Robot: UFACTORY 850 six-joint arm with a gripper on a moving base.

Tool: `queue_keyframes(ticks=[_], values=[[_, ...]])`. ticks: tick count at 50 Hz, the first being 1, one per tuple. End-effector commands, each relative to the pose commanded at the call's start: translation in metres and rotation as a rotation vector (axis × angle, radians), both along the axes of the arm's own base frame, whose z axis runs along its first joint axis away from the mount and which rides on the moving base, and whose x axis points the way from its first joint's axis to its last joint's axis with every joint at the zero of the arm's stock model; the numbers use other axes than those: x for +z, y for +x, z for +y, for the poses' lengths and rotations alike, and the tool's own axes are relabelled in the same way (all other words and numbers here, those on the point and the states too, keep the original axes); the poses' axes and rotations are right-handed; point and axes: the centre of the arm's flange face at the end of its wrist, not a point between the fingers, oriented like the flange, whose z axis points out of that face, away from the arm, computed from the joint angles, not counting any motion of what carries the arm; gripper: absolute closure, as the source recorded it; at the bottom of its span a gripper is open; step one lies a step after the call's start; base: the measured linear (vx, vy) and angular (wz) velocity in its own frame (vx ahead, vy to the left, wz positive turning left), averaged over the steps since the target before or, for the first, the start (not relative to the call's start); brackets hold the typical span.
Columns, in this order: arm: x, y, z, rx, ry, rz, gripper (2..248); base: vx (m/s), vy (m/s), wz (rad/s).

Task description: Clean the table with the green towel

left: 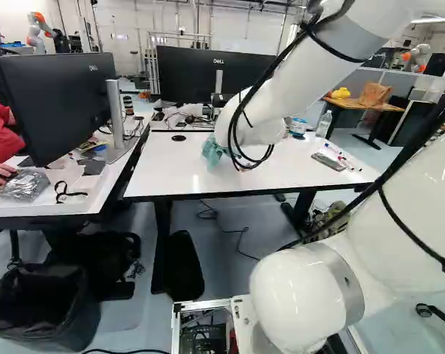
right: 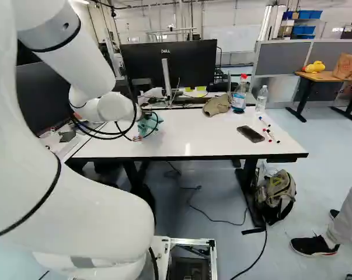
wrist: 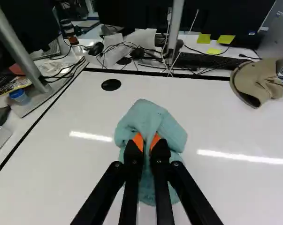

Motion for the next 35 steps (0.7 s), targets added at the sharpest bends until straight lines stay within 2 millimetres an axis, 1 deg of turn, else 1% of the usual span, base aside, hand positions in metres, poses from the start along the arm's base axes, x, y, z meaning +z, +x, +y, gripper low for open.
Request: queue_keyframes(ticks=[21, 33, 34, 35], values=[[0.000, -0.008, 0.029, 0.079, 0.000, -0.001, 213, 0.000, 0.000, 0.000], [-0.001, -0.014, 0.036, 0.102, 0.000, -0.002, 213, 0.000, 0.000, 0.000], [-0.001, -0.014, 0.036, 0.102, 0.000, -0.002, 204, 0.000, 0.000, 0.000], [-0.001, -0.014, 0.036, 0.102, 0.000, -0.002, 204, 0.000, 0.000, 0.000]])
